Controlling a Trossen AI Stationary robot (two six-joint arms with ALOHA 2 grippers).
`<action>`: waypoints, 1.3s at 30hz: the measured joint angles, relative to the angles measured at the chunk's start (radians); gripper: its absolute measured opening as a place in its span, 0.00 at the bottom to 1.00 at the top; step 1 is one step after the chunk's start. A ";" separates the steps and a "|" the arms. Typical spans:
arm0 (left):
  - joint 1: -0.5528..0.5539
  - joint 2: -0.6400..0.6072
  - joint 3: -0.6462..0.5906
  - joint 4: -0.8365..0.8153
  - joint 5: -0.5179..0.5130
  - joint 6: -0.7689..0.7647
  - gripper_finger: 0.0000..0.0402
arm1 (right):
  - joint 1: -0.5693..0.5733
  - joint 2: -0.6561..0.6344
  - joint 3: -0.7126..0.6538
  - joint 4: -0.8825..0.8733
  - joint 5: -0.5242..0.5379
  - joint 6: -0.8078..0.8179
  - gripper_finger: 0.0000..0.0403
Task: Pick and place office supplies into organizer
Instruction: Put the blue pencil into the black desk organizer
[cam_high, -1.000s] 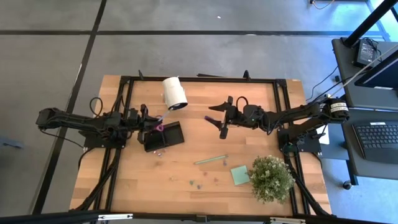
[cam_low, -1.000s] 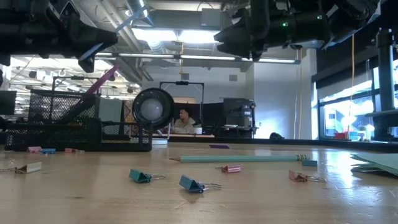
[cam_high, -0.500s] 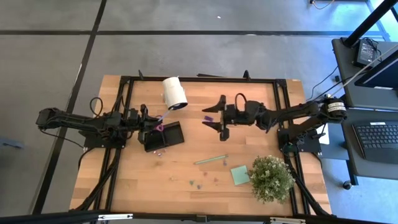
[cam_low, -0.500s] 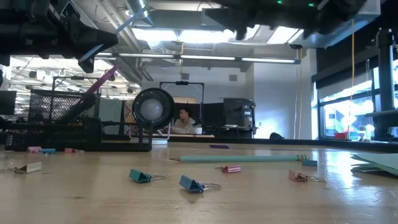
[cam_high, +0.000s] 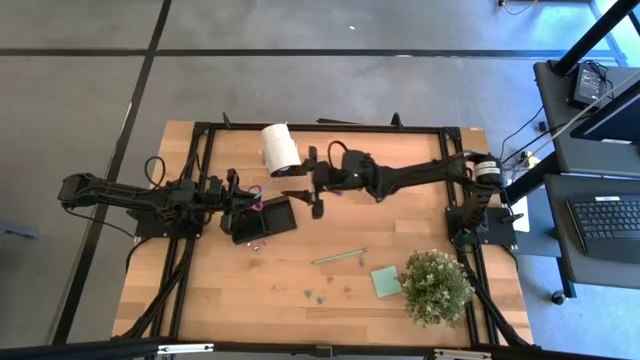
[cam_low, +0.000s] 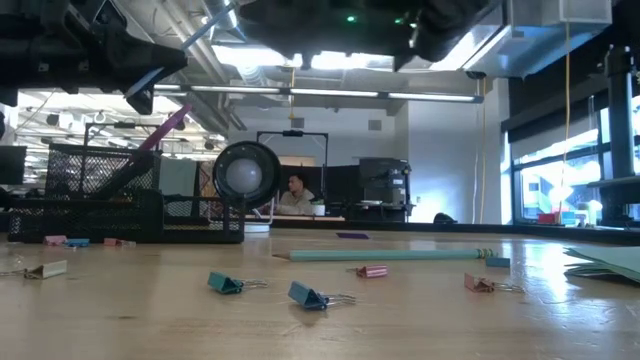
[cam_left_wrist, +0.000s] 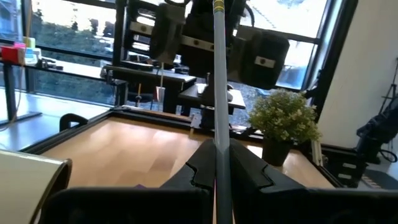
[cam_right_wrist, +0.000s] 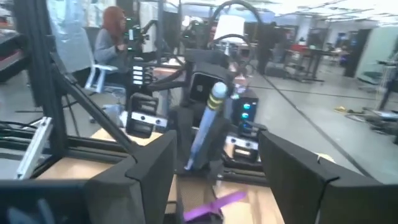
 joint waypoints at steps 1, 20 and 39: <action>0.000 0.000 0.000 0.000 0.002 0.000 0.04 | -0.002 0.013 0.019 -0.002 -0.023 0.009 0.57; 0.000 0.000 0.000 0.000 0.027 0.019 0.04 | -0.011 0.082 0.153 -0.061 -0.128 0.026 0.46; 0.000 0.000 0.000 -0.002 0.033 0.027 0.04 | -0.010 0.082 0.153 -0.058 -0.158 0.021 0.12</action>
